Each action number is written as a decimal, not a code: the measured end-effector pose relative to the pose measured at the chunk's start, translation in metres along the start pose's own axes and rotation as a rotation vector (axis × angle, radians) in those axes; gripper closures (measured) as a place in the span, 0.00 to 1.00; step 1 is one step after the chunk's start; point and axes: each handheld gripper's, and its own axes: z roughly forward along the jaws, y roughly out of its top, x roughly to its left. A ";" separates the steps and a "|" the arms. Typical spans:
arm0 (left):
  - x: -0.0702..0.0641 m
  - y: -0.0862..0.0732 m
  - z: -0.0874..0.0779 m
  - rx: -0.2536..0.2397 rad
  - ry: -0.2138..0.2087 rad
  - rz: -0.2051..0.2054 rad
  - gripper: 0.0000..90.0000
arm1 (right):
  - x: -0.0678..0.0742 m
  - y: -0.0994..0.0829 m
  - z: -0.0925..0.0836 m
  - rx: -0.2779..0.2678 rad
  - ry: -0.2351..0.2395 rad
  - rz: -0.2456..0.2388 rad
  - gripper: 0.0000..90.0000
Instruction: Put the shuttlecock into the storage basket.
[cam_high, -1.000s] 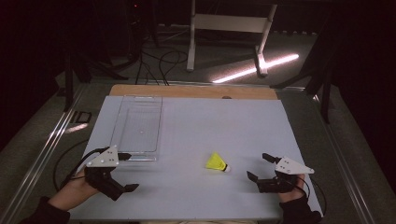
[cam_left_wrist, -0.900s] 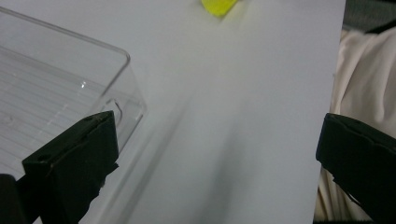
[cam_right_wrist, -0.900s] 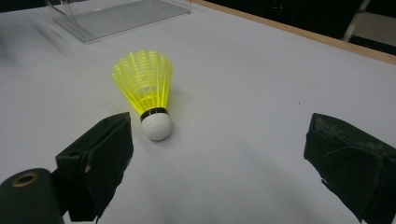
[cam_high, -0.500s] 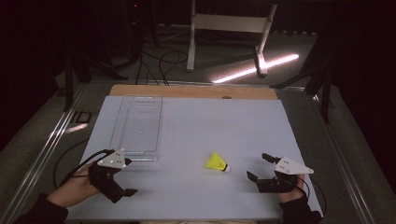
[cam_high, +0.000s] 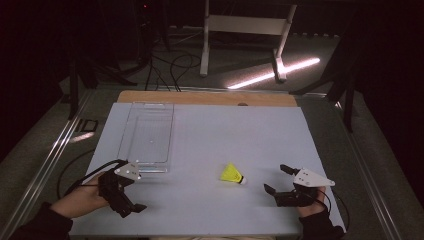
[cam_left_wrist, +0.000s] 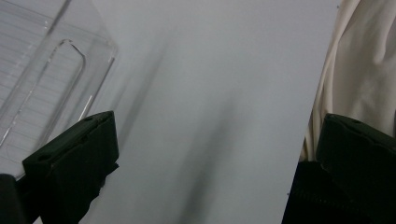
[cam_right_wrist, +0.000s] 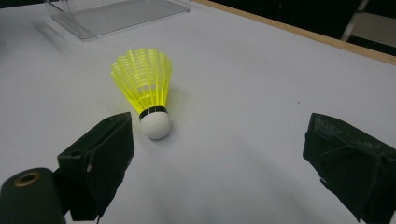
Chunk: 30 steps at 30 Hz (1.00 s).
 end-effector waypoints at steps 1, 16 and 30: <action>0.000 0.000 0.000 0.000 0.000 0.000 0.00 | 0.000 0.000 0.000 0.000 0.000 0.000 0.10; -0.006 0.025 0.010 0.159 -0.066 -0.004 0.00 | 0.000 -0.001 0.001 0.004 0.009 0.001 0.10; -0.008 0.045 0.014 0.110 -0.113 0.053 0.00 | 0.000 -0.001 0.001 0.006 0.010 -0.001 0.10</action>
